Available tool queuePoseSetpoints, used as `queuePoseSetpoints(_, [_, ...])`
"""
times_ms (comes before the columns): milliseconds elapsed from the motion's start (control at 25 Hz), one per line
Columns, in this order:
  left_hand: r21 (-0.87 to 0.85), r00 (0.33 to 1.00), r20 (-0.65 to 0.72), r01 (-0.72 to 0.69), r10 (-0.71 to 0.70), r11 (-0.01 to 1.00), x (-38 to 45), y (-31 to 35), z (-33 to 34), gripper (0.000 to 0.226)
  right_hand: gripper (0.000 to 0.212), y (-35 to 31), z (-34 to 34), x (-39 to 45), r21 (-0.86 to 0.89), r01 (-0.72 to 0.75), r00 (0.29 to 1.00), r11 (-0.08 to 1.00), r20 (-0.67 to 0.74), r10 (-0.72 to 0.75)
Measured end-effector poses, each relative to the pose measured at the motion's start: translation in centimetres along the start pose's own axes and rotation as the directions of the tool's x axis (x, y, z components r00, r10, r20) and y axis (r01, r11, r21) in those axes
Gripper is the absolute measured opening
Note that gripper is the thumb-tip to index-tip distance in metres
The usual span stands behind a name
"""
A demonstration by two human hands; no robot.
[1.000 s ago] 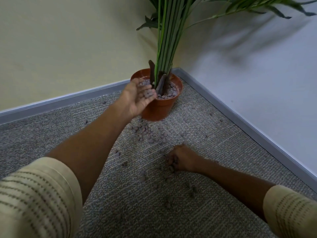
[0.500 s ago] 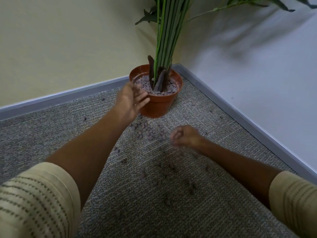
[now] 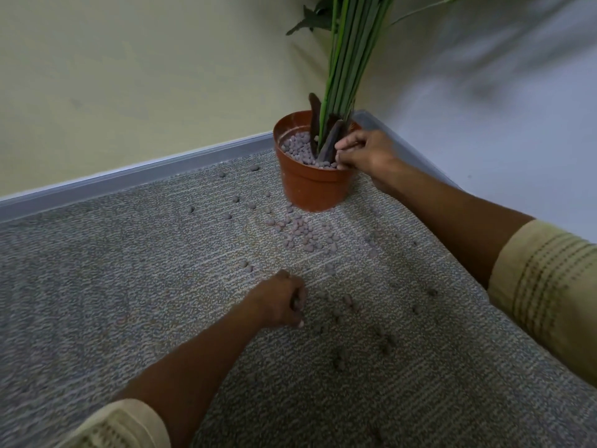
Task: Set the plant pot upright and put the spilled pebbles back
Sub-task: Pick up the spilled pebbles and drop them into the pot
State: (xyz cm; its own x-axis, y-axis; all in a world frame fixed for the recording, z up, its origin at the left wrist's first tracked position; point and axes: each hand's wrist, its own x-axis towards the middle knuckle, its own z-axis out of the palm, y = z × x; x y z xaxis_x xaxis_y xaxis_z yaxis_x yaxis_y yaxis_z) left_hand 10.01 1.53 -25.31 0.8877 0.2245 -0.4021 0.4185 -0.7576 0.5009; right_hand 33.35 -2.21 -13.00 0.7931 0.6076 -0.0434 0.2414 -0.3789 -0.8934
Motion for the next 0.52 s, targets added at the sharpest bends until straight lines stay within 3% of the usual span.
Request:
queuePoseSetpoints(160, [0.051, 0.996, -0.088, -0.002, 0.007, 0.999, 0.2, 0.4, 0.7, 0.022, 0.034, 0.8, 0.2, 0.0, -0.021, 0.02, 0.998, 1.0, -0.058, -0.022])
queuePoseSetpoints(320, [-0.068, 0.993, -0.108, 0.034, -0.042, 0.997, 0.3, 0.9, 0.9, 0.017, 0.021, 3.5, 0.7, -3.8, -0.182, 0.234, 0.964, 0.955, -0.088, -0.253])
queuePoseSetpoints(400, [-0.162, 0.991, -0.111, 0.06, -0.079, 0.985, 0.2, 1.1, 0.7, 0.019, 0.012, 5.7, 1.4, -6.2, -0.293, 0.276, 0.961, 0.915, 0.086, -0.262])
queuePoseSetpoints(520, [-0.309, 0.979, -0.113, 0.126, -0.168, 0.943, 0.2, 1.4, 0.3, 0.019, 0.004, 8.9, 2.6, -8.5, -0.433, 0.205, 0.92, 0.878, 0.392, -0.022])
